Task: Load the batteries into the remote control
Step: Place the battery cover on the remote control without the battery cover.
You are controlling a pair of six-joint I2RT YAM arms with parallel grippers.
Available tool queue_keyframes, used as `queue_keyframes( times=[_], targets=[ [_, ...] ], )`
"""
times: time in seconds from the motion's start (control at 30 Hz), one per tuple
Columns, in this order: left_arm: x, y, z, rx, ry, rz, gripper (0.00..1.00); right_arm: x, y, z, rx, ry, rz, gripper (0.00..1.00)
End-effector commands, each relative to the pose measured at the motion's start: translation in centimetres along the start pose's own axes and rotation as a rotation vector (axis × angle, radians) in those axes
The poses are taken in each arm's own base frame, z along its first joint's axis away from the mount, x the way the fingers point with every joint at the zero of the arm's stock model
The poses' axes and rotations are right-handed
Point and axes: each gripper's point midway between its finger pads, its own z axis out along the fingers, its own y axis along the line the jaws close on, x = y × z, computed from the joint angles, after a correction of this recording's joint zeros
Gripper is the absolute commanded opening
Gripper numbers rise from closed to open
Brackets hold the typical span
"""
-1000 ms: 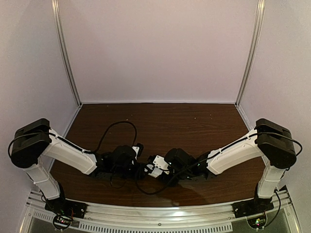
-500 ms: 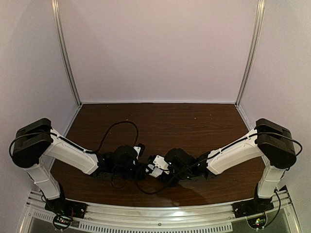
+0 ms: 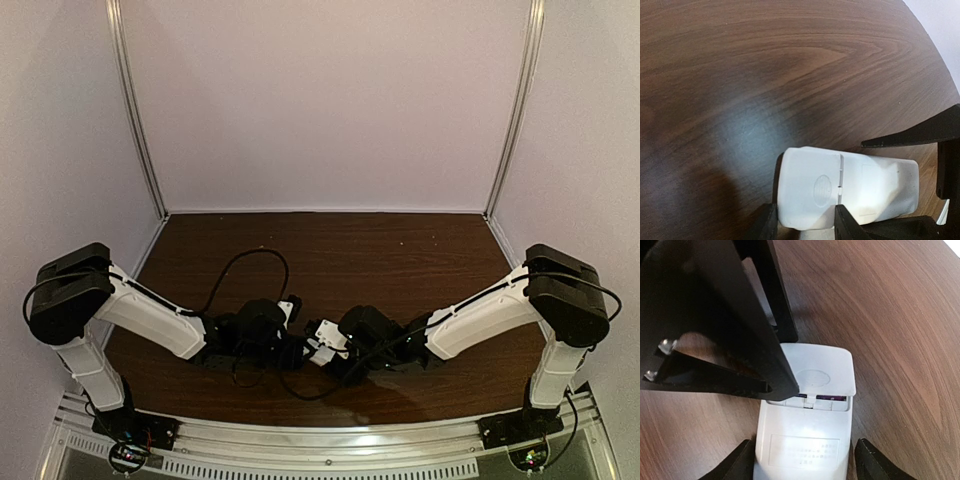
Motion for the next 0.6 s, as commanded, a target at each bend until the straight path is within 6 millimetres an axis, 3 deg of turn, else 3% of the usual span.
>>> queue_keyframes(
  times=[0.0, 0.57],
  targets=[
    [0.9, -0.5, 0.1, 0.025, 0.026, 0.025, 0.41, 1.7, -0.1, 0.1, 0.009, 0.039, -0.005, 0.71],
    [-1.5, -1.0, -2.3, 0.055, -0.069, 0.06, 0.61, 0.9, -0.4, -1.8, 0.005, -0.028, -0.011, 0.89]
  ],
)
